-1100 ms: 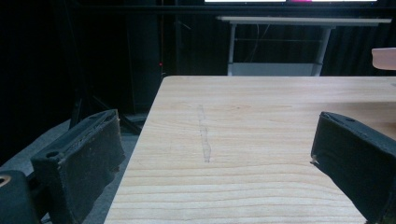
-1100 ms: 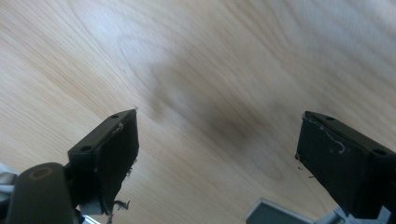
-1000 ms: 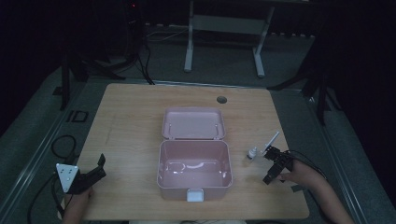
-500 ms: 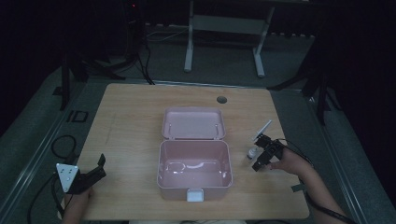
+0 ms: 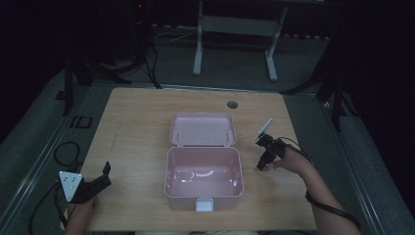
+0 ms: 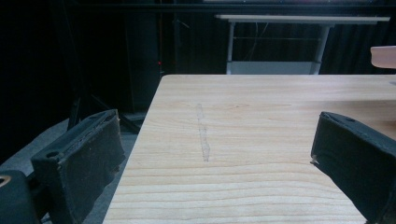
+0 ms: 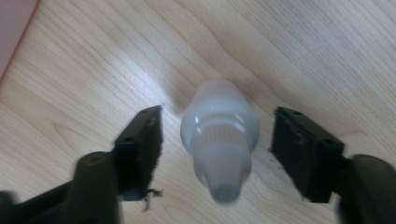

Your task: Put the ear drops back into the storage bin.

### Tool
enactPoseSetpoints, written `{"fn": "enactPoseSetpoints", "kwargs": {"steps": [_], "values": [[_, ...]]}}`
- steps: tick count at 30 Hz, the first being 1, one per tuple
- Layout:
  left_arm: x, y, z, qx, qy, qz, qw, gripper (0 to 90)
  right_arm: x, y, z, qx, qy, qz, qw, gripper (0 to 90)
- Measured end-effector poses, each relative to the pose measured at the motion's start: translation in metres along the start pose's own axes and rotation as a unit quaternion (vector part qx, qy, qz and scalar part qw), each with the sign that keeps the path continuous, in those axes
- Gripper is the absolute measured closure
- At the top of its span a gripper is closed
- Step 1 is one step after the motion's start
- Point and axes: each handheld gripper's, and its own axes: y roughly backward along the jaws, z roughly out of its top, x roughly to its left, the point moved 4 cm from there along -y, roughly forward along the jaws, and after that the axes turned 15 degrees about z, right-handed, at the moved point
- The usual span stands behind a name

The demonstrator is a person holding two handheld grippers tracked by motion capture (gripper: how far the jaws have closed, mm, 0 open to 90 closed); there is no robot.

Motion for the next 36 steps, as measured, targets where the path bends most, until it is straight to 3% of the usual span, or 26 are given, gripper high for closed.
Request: {"fn": "enactPoseSetpoints", "kwargs": {"steps": [10,17,23,30,31,32,35,36], "values": [[0.000,0.000,0.000,0.000,-0.001,0.000,1.0000,2.4,0.002,-0.009,0.005,0.034,0.010,-0.007,0.9993,57.1],[0.000,0.000,0.000,-0.001,-0.001,0.000,1.0000,2.4,0.006,-0.010,0.005,0.045,0.034,-0.012,0.9983,59.1],[0.000,0.000,0.000,0.000,-0.001,0.000,1.0000,2.3,0.013,-0.008,0.001,0.057,0.077,-0.014,0.9953,59.1],[0.000,0.000,0.000,0.000,0.000,0.001,1.0000,2.4,0.025,-0.006,-0.007,0.088,0.146,-0.014,0.9852,59.1],[0.000,0.000,0.000,0.000,0.000,0.001,1.0000,2.4,0.025,-0.006,-0.007,0.088,0.146,-0.014,0.9852,59.1],[0.000,0.000,0.000,0.000,-0.001,0.001,1.0000,2.4,0.029,-0.005,-0.010,0.093,0.165,-0.012,0.9819,59.1],[0.000,0.000,0.000,0.001,-0.001,0.001,1.0000,2.4,0.033,-0.003,-0.014,0.097,0.188,-0.006,0.9774,59.1],[0.000,0.000,0.000,0.001,-0.001,0.001,1.0000,2.4,0.033,-0.003,-0.014,0.097,0.188,-0.006,0.9774,59.1]]}}
